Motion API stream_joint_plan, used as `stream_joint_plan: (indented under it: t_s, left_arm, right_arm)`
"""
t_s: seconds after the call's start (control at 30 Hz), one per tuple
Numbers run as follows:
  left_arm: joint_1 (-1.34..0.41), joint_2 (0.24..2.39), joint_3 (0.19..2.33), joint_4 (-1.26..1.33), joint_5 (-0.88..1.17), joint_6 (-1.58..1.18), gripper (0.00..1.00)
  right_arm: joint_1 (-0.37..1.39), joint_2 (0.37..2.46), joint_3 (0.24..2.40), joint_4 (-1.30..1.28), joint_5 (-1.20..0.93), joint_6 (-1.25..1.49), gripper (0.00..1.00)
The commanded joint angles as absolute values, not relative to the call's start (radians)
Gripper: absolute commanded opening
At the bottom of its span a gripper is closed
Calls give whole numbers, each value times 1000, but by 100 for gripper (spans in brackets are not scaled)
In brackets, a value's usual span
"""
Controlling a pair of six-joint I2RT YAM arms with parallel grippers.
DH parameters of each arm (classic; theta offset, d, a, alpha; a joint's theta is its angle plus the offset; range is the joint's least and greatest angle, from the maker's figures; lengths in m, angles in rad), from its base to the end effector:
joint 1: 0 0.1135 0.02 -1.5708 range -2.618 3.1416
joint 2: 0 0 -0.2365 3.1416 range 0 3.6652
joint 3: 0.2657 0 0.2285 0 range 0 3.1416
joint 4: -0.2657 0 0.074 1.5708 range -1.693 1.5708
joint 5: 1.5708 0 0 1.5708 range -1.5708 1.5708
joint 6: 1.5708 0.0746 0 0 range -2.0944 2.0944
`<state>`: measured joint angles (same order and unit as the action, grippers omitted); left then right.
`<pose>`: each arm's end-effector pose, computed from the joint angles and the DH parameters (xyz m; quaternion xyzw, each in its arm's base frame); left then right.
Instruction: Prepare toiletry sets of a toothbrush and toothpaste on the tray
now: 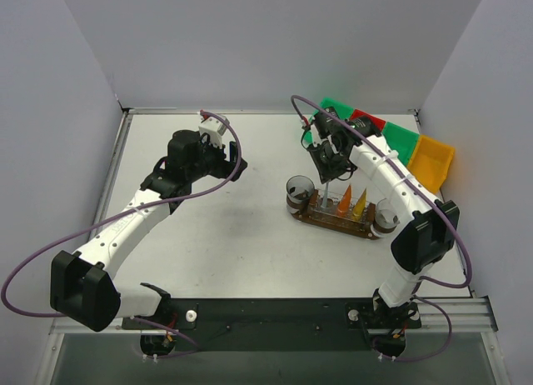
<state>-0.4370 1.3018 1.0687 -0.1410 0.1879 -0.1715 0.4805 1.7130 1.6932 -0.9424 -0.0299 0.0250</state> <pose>0.2864 -0.1492 0.2951 0.1613 0.8084 -0.2420 0.5118 0.3183 0.1684 0.2813 -0.2197 0.9283 0.0887 0.2865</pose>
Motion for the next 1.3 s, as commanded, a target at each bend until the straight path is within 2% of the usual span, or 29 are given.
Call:
stream_joint_plan:
  t_s: [0.0,0.33,0.37,0.4,0.6,0.8,0.97,1.27]
  left_arm:
    - [-431,1278,1088,-104,199,-170,84]
    - [-431,1282,1086,-106,193,-169,84]
    - [-431,1282,1088,-104,192,-170,84]
    - [-431,1282,1088,-106,190,-170,84]
    - [-431,1284,1089,-106,192,-169,84]
    - [-431,1284,1089,-106,190,-167,84]
    - [-431,1282,1088,-106,190,-169,84]
    - [-430,1281,1091,-106,189,-166,84]
  right_arm:
    - [489,1703,1671,-948,-6,29,0]
    - [491,1689,1628,-942,-3,41,1]
    - [491,1689,1628,-942,-3,41,5]
    - [489,1687,1629,-943,-3,43,13]
    - [489,1680,1644,-942,-3,49,33]
    - [482,1675,1664,-940,-3,55,46]
    - [465,1661,1675,-928,-15,74,52]
    - [411,1606,1719,-879,-32,136,54]
